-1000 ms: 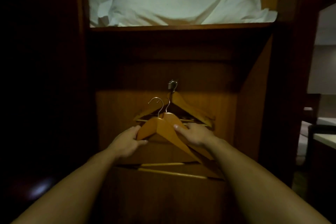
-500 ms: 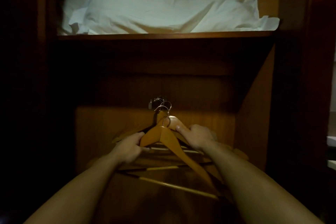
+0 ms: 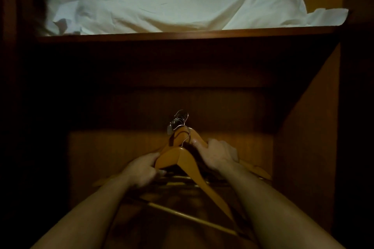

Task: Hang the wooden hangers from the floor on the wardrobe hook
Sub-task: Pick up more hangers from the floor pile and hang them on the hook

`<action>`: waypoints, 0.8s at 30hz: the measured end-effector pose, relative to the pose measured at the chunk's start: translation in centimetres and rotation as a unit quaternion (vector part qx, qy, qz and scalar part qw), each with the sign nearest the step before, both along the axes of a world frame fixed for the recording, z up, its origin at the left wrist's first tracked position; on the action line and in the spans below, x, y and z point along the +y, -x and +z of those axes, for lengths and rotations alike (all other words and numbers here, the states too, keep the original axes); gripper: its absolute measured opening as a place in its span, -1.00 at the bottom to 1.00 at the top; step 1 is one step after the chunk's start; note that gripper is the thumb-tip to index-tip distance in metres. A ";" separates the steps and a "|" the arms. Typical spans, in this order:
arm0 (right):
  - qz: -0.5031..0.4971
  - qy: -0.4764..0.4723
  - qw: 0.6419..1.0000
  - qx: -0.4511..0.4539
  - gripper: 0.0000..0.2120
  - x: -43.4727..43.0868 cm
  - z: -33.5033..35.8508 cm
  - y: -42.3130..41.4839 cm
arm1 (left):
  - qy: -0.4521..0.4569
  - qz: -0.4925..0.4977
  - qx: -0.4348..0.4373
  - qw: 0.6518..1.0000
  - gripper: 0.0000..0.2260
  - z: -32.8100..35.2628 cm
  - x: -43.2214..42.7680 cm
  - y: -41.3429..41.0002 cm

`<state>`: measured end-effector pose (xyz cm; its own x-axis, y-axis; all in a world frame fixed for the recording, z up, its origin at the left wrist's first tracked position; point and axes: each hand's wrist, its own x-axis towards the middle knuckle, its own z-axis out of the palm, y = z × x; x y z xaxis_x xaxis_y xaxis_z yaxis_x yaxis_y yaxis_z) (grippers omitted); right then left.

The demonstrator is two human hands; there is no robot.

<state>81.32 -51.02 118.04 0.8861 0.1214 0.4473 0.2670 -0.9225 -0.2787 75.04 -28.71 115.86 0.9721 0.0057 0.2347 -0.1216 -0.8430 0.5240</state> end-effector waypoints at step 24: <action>0.061 -0.042 0.995 0.066 -0.39 1.0 -3.4 -3.2 | -0.004 -0.015 0.002 1.000 -0.58 -1.6 -0.3 -2.3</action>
<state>84.47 -50.03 114.62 0.9184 0.1994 0.3418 0.3323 -0.8576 -0.3926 77.33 -29.05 114.26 0.9724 -0.0263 0.2317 -0.1461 -0.8430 0.5176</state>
